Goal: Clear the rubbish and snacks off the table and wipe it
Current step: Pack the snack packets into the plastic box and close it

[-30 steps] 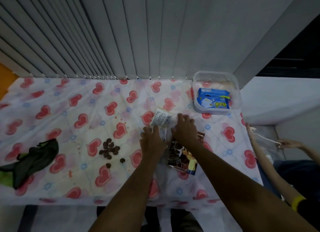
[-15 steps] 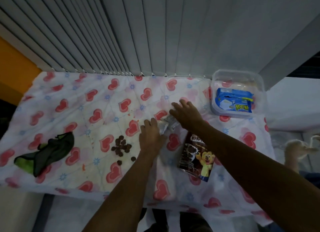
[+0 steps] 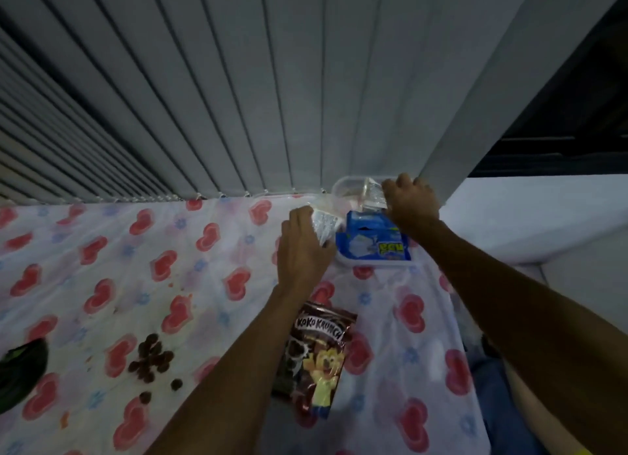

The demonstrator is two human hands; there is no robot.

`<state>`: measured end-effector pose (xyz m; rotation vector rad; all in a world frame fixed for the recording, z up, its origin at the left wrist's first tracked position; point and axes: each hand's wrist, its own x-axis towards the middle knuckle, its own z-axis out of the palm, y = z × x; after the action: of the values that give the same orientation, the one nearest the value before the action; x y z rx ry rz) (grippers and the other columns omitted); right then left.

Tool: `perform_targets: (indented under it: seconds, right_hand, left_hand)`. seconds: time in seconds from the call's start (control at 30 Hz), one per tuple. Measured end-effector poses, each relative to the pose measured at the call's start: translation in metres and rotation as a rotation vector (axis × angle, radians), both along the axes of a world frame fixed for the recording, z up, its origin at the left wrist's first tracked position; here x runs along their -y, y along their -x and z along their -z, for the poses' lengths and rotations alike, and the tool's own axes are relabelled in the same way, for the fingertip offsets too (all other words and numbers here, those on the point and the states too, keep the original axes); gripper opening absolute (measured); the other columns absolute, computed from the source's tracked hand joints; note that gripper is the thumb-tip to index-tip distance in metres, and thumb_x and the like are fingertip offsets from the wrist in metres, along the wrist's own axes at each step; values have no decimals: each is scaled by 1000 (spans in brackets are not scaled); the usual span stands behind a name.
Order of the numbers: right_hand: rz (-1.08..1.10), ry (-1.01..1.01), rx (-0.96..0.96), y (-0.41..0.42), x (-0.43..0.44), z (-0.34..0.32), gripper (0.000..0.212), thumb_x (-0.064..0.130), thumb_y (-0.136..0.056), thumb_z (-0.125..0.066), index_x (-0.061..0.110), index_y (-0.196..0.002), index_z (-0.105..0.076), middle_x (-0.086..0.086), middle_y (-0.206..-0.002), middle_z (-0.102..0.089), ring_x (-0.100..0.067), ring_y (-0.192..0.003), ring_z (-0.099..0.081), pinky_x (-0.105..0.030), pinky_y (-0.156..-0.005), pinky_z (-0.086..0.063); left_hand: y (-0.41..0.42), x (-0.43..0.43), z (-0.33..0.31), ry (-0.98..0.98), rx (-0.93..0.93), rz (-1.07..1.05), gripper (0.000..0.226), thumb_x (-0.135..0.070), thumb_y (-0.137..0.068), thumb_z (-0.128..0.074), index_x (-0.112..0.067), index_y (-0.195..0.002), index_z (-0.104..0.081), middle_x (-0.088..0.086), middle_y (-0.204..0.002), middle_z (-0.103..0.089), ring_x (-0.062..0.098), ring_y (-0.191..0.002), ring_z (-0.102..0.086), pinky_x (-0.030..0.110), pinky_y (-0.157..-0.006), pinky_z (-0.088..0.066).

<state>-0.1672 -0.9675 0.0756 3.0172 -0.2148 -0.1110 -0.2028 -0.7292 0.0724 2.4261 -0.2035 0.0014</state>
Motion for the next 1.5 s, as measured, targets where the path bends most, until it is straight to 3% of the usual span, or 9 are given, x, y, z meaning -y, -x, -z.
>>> perform_targets:
  seconds: [0.2,0.37,0.5,0.6,0.7,0.8,1.0,1.27,1.5]
  right_hand:
    - [-113,-47,15,-20,41,27,53,11,-73,-82,11,-119,-55,-18,-94,-66,-38,-81,-62,-40,-61,-55]
    - [-87,-258,-10,-19,52,41,57,16,-84,-73,17,-134,-46,-16,-131,-51,-40,-109,-57,-48,-78,-54]
    - [-147,-216,1,-15,59,55,65,24,-84,-76,20,-140,-44,-18,-141,-42,-43,-114,-56,-47,-84,-55]
    - [-149,-189,-44,-15,60,65,53,27,-90,-70,17,-137,-49,-17,-138,-44,-39,-116,-55,-47,-87,-55]
    - [-104,-213,-97,-16,55,71,42,27,-92,-67,14,-130,-55,-17,-136,-51,-33,-114,-61,-48,-88,-58]
    - [-87,-254,-154,-18,51,68,37,28,-97,-60,13,-130,-55,-19,-138,-53,-32,-111,-65,-48,-89,-58]
    - [-12,-205,-113,6,29,50,61,23,-91,-65,15,-146,-39,-18,-148,-42,-35,-127,-51,-46,-91,-55]
    - [29,-307,180,90,-70,24,49,15,-88,-65,13,-136,-53,-15,-131,-57,-34,-112,-56,-43,-81,-53]
    - [9,-303,39,164,-155,38,45,20,-90,-59,17,-134,-47,-14,-126,-56,-32,-109,-55,-42,-73,-57]
  left_hand:
    - [-40,47,4,-105,82,210,62,-8,-76,-77,-13,-131,-50,8,-127,-57,31,-114,-54,45,-92,-47]
    - [-84,95,21,-302,131,365,65,-8,-77,-75,-17,-135,-49,4,-138,-56,28,-126,-52,45,-101,-41]
    - [-98,118,45,-422,141,483,70,-2,-77,-74,-15,-141,-47,5,-143,-53,27,-131,-50,43,-105,-40]
    - [-103,125,61,-481,108,465,49,-3,-87,-64,-11,-134,-52,11,-138,-51,33,-123,-53,48,-98,-47]
    - [-104,130,71,-497,170,429,28,-24,-100,-44,-17,-126,-49,11,-132,-52,34,-109,-60,50,-93,-51]
    - [-103,128,76,-503,146,501,28,-22,-104,-43,-12,-126,-58,13,-134,-52,32,-119,-52,47,-100,-44]
    - [-91,102,63,-549,137,511,49,-13,-91,-60,-16,-139,-51,10,-144,-51,29,-135,-46,39,-110,-38]
    - [-13,19,23,-399,166,399,47,-25,-92,-61,-15,-137,-51,10,-136,-52,29,-120,-53,43,-98,-44]
    - [78,-77,49,-416,32,320,42,-30,-97,-57,-15,-136,-53,11,-136,-52,32,-122,-53,48,-99,-46]
